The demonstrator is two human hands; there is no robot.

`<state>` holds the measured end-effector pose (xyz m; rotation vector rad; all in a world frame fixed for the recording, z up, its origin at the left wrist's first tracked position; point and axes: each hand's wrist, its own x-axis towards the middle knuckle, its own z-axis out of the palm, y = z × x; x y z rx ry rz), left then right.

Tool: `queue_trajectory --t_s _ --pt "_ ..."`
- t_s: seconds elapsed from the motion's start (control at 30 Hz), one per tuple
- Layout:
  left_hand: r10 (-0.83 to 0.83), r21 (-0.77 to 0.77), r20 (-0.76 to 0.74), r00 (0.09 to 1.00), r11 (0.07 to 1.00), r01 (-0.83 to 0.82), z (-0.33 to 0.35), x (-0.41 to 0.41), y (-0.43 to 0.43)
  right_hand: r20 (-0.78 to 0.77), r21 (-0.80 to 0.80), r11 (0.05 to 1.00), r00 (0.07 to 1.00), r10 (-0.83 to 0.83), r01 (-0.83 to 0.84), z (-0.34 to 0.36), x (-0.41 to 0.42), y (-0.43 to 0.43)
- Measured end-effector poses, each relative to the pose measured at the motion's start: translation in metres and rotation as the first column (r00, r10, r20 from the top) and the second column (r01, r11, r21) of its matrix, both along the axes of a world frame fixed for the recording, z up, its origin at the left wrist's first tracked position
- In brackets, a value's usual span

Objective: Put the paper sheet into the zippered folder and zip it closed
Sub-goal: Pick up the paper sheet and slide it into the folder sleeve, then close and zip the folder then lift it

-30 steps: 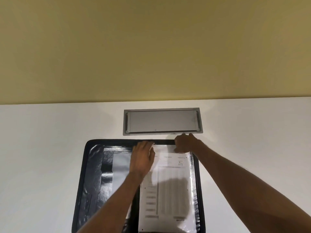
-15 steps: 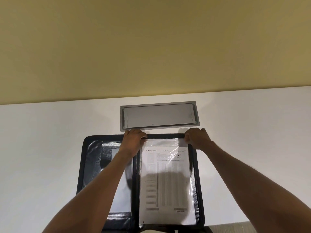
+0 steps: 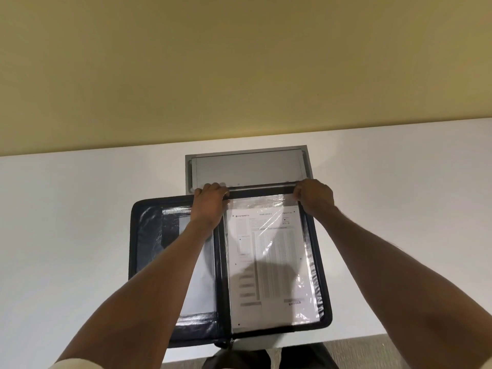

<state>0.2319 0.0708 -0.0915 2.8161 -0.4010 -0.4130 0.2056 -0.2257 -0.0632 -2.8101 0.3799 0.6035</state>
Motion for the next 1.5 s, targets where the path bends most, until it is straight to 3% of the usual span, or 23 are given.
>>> queue_trajectory --t_s 0.17,0.3,0.5,0.83,1.03,1.2,1.37,1.5 --pt "-0.030 -0.052 0.044 0.999 0.998 0.033 0.004 -0.014 0.001 0.118 0.080 0.996 0.992 -0.047 0.038 0.001 -0.020 0.002" --pt "-0.126 -0.122 -0.059 0.990 0.985 0.118 0.007 -0.042 0.004 0.248 0.053 0.998 0.967 -0.053 0.041 0.011 -0.078 0.046" --pt "-0.260 -0.059 -0.112 0.959 0.965 0.254 -0.001 -0.075 0.003 0.269 0.166 0.949 0.938 0.218 -0.268 -0.005 -0.197 0.150" --pt "-0.184 0.031 -0.119 0.976 0.982 0.189 -0.002 -0.085 -0.012 0.143 0.056 0.951 0.945 0.293 -0.304 -0.037 -0.273 0.102" --pt "-0.187 -0.013 -0.069 0.980 0.982 0.187 0.001 -0.089 0.007 -0.008 -0.062 0.982 0.984 0.178 -0.178 -0.038 -0.297 0.068" --pt "0.239 0.005 0.103 0.966 0.971 -0.240 0.007 -0.092 0.066 -0.013 -0.101 0.989 0.994 0.105 -0.106 -0.037 -0.309 0.051" --pt "0.640 0.103 0.053 0.766 0.760 -0.642 0.007 -0.103 0.121 -0.035 -0.086 0.991 0.995 0.095 -0.098 -0.037 -0.309 0.051" --pt "0.742 0.124 -0.013 0.670 0.666 -0.735 0.007 -0.106 0.128 -0.030 -0.055 0.995 0.997 0.076 -0.077 -0.035 -0.310 0.050"
